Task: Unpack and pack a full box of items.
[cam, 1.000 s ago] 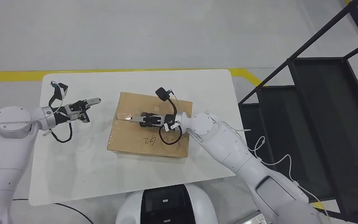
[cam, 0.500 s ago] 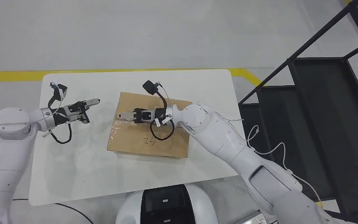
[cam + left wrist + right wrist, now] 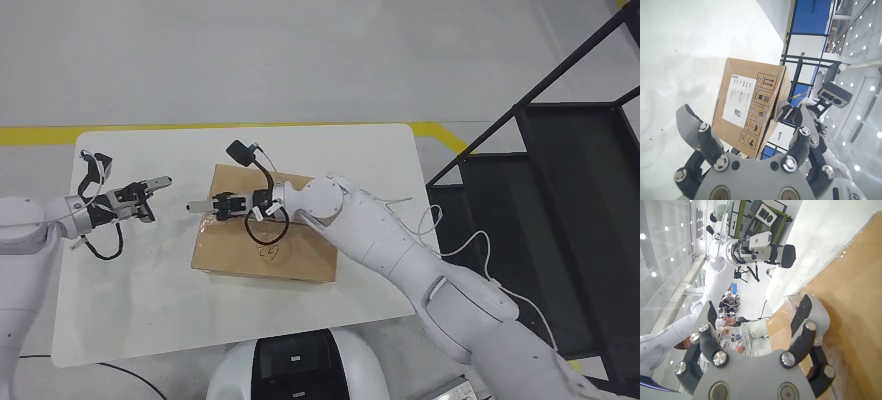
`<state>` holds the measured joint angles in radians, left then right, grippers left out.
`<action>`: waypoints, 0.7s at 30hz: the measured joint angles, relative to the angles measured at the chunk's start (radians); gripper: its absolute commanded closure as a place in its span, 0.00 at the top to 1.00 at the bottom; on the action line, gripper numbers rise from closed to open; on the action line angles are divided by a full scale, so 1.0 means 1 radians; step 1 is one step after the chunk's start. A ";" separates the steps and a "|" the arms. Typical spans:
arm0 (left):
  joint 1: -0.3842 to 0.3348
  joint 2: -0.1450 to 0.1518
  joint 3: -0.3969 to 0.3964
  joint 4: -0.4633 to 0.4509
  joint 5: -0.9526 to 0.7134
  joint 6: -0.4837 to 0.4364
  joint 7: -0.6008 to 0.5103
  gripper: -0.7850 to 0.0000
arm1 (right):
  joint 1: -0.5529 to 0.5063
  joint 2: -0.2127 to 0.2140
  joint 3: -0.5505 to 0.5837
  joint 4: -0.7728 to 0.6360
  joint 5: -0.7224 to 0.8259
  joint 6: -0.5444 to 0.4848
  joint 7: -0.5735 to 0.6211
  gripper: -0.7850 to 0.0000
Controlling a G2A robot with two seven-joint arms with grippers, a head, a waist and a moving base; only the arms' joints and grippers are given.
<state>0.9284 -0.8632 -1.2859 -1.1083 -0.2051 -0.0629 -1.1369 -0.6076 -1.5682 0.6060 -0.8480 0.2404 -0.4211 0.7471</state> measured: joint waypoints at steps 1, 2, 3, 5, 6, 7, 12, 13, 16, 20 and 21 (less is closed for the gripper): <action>0.002 0.001 -0.002 -0.001 0.000 0.002 0.001 1.00 | 0.008 -0.008 -0.006 0.014 0.005 -0.005 0.000 1.00; 0.003 0.001 -0.005 -0.001 0.000 0.003 0.001 1.00 | 0.015 -0.016 -0.012 0.029 0.010 -0.011 0.001 1.00; 0.005 0.002 -0.008 -0.003 -0.001 0.005 0.001 1.00 | 0.025 -0.027 -0.019 0.049 0.017 -0.018 0.002 1.00; 0.009 0.004 -0.012 -0.005 -0.001 0.008 0.002 1.00 | 0.038 -0.043 -0.028 0.078 0.028 -0.028 0.006 1.00; 0.012 0.005 -0.015 -0.007 -0.001 0.010 0.002 1.00 | 0.047 -0.053 -0.035 0.098 0.034 -0.032 0.009 1.00; 0.014 0.005 -0.016 -0.008 -0.001 0.011 0.002 1.00 | 0.052 -0.061 -0.039 0.113 0.038 -0.034 0.012 1.00; 0.023 0.007 -0.021 -0.016 -0.002 0.019 0.002 1.00 | 0.083 -0.101 -0.068 0.205 0.029 -0.030 0.021 1.00; 0.024 0.007 -0.021 -0.016 -0.003 0.019 0.001 1.00 | 0.085 -0.107 -0.070 0.220 0.032 -0.033 0.021 1.00; 0.028 0.008 -0.022 -0.018 -0.001 0.023 -0.001 1.00 | 0.091 -0.125 -0.069 0.251 0.050 -0.060 0.029 1.00; 0.027 0.008 -0.020 -0.020 0.000 0.026 -0.004 1.00 | 0.106 -0.134 -0.055 0.253 0.059 -0.105 0.047 1.00; 0.025 0.008 -0.018 -0.022 -0.001 0.025 -0.006 1.00 | 0.111 -0.133 -0.049 0.251 0.055 -0.116 0.049 1.00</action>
<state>0.9532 -0.8556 -1.3037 -1.1307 -0.2057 -0.0374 -1.1425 -0.4969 -1.7009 0.5574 -0.5967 0.2955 -0.5371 0.7960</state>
